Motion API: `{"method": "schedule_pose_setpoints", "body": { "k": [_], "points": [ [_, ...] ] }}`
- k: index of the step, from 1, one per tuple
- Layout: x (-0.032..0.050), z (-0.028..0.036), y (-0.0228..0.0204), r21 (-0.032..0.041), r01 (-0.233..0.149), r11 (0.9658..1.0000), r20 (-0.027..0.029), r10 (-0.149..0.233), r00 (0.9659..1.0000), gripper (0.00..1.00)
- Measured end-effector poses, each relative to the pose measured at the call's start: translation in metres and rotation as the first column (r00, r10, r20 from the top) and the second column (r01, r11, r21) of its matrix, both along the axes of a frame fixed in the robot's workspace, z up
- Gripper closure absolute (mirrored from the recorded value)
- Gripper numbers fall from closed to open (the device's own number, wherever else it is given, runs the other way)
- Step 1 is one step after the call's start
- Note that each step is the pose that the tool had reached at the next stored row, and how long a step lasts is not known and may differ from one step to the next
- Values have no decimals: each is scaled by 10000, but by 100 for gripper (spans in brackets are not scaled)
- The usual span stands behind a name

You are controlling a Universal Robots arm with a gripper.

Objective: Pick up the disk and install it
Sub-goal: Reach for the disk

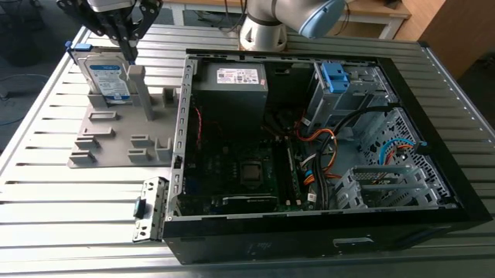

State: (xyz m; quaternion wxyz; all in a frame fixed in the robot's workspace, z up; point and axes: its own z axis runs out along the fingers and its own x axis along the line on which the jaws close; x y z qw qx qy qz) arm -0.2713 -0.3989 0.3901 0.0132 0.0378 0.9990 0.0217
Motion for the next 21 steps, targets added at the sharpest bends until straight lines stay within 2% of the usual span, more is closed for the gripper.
{"method": "schedule_pose_setpoints", "body": {
  "k": [21],
  "points": [
    [-77, -23, 0, 0, 0, 10000, 0, 0, 10000, 89]
  ]
}}
